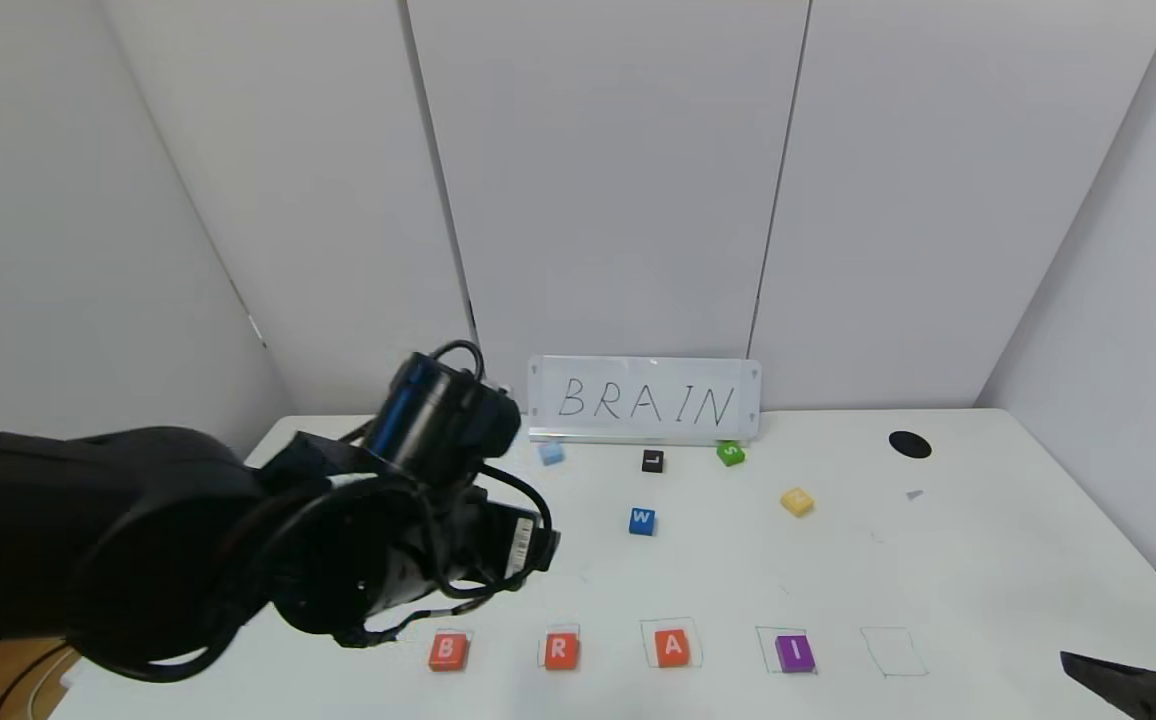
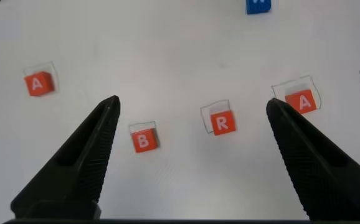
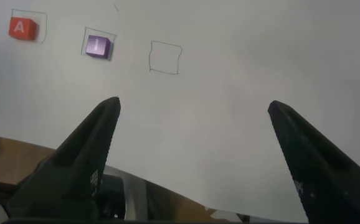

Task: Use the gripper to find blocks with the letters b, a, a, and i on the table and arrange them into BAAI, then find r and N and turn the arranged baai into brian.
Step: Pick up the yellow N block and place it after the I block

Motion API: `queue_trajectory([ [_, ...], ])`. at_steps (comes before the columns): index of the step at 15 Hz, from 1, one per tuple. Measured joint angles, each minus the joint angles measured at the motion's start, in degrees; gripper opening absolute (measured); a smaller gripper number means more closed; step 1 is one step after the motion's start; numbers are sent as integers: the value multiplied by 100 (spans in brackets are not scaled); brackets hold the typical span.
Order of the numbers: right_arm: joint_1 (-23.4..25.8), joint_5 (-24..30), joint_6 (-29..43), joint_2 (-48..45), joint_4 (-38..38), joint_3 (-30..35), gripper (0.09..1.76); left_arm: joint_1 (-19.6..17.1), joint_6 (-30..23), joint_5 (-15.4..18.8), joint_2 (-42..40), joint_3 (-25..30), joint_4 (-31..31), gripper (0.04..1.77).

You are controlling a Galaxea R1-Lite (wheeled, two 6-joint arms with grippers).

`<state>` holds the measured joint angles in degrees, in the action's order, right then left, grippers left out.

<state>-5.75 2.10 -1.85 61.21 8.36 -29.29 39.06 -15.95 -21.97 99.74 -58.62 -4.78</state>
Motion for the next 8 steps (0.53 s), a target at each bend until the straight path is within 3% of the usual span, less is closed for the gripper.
queue_trajectory([
  [4, -127, 6, 60, 150, 11, -124, 171, -389, 418, 84, -492, 59, -12, 169],
  [5, -138, 4, 106, 229, 28, -223, 171, -522, 572, 278, -573, 69, -17, 169],
  [8, -193, 1, 247, 623, 91, -728, 171, -1379, 1451, 1282, -887, 273, -20, 170],
])
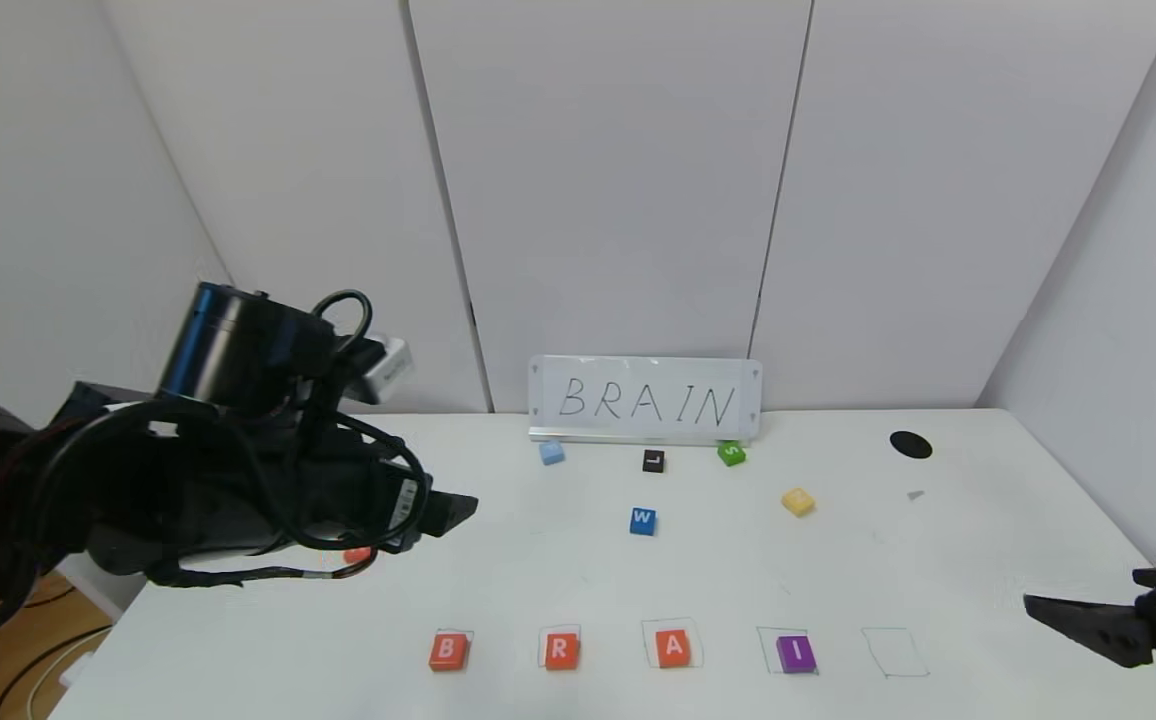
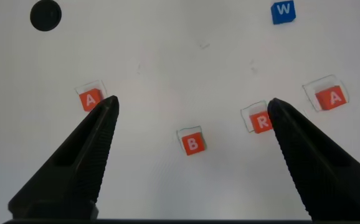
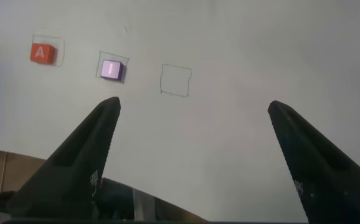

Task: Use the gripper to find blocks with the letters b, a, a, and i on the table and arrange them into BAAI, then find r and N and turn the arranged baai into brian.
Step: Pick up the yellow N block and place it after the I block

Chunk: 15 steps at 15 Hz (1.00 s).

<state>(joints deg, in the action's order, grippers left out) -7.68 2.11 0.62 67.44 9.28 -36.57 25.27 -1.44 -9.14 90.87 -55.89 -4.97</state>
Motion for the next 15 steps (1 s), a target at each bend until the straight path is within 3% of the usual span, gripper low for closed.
queue_trajectory([
  [3, -56, -1, 16, 295, -46, -182, 171, -262, 122, 127, -256, 143, 2, 170],
  [10, -80, -45, 22, 445, -44, -227, 171, -317, 184, 127, -377, 176, 9, 171],
  [15, -455, -378, 46, 1702, -68, -1130, 171, -433, 414, 127, -578, 258, 7, 171],
])
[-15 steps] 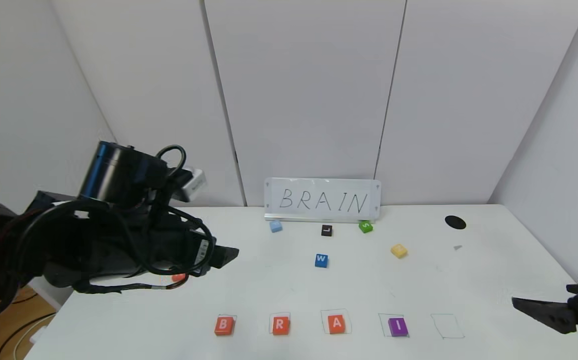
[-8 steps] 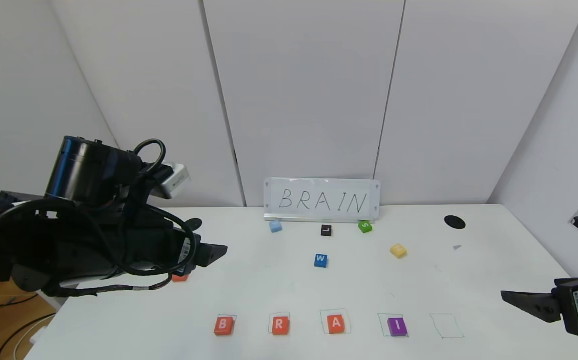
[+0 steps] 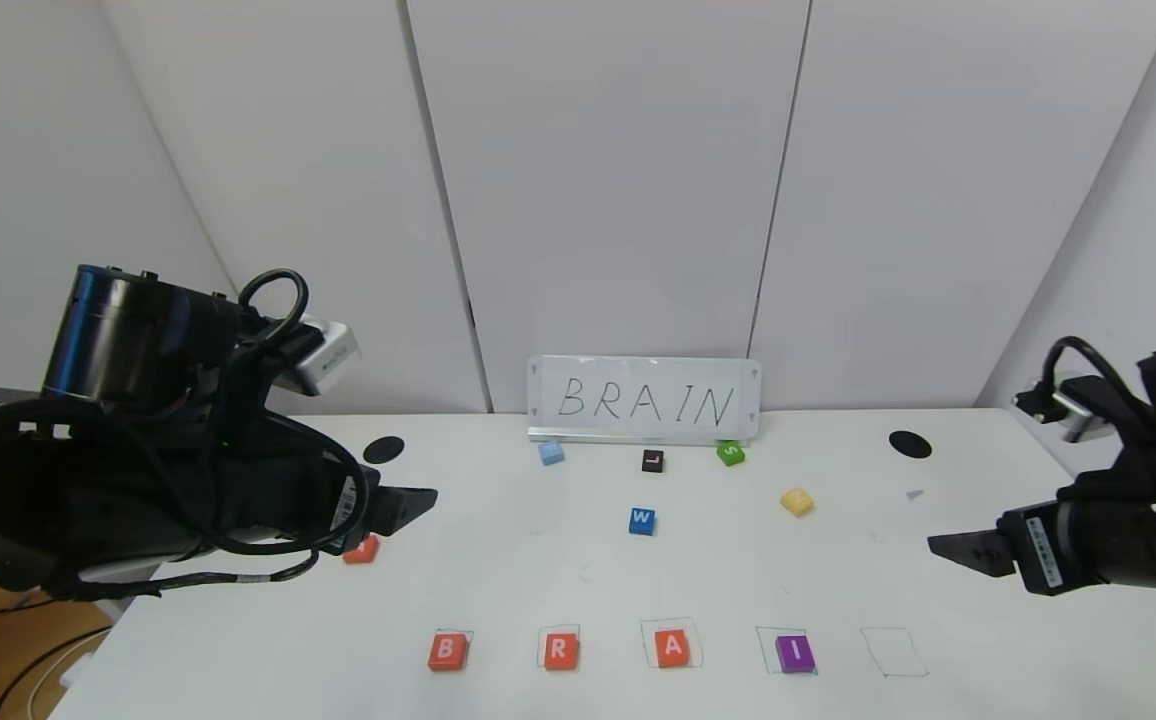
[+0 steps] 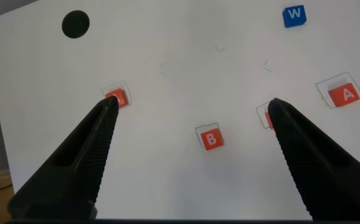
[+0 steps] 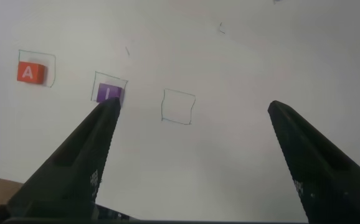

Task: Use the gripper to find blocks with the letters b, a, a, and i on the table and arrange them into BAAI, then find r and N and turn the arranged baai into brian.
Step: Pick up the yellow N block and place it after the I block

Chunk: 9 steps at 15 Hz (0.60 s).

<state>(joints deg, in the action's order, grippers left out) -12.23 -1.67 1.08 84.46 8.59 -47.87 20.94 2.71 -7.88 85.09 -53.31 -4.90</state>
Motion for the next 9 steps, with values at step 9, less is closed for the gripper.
queue_trajectory([
  [9, -48, -68, -239, 1559, -22, -846, 171, -143, 260, 130, -138, 117, 11, 172],
])
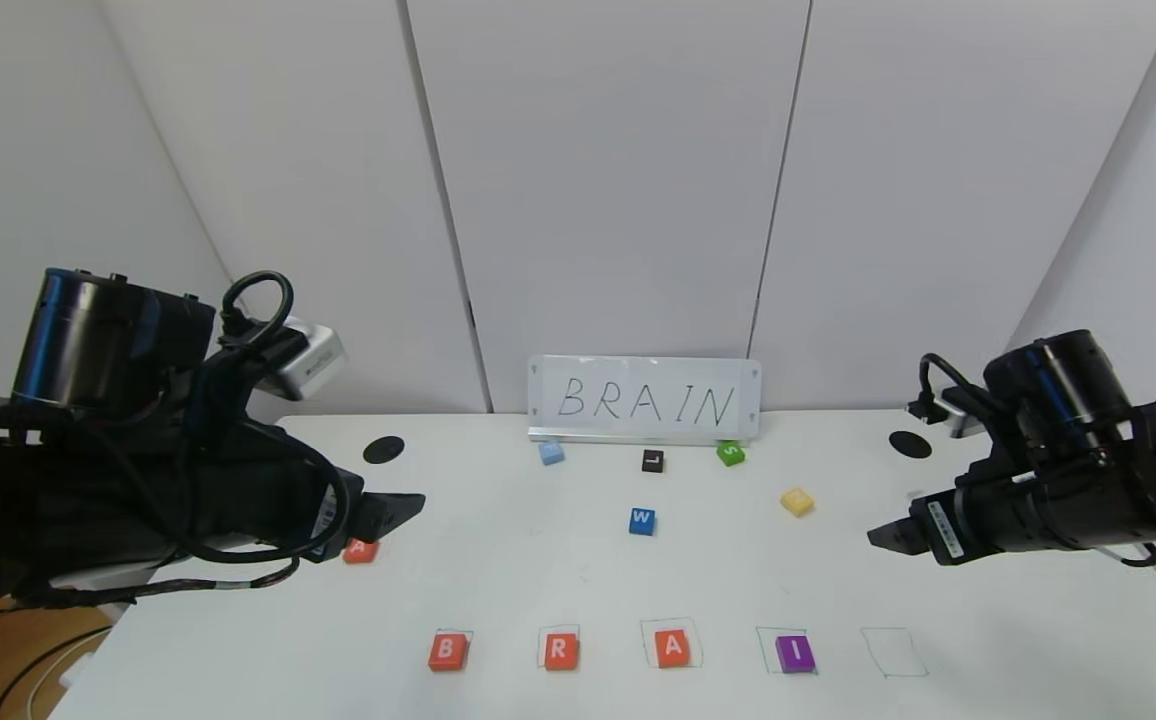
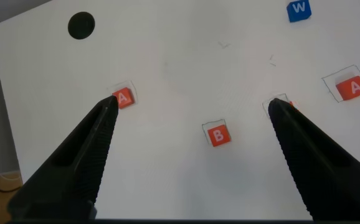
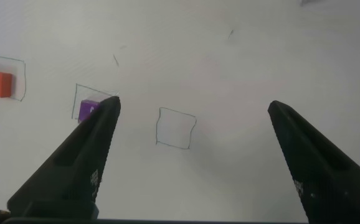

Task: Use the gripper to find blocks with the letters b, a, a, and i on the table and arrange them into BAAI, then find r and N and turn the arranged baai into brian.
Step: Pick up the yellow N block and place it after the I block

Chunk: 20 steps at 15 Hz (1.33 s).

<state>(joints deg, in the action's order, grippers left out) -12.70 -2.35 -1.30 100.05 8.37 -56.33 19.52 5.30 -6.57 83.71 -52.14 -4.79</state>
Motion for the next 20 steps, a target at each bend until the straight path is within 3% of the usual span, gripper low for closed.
queue_trajectory([
  [4, 41, 262, -200, 439, -6, -375, 171, -177, -2, 357, -6, 10, 61, 172],
  [12, 105, 708, -703, 1508, 57, -1513, 171, -362, 90, 408, 66, -6, 78, 172],
  [16, 212, 792, -1358, 2019, 101, -1787, 171, -369, 96, 404, 190, 2, 83, 172],
  [20, 260, 818, -1520, 2402, 238, -2059, 171, -364, 94, 411, 280, 7, 94, 172],
])
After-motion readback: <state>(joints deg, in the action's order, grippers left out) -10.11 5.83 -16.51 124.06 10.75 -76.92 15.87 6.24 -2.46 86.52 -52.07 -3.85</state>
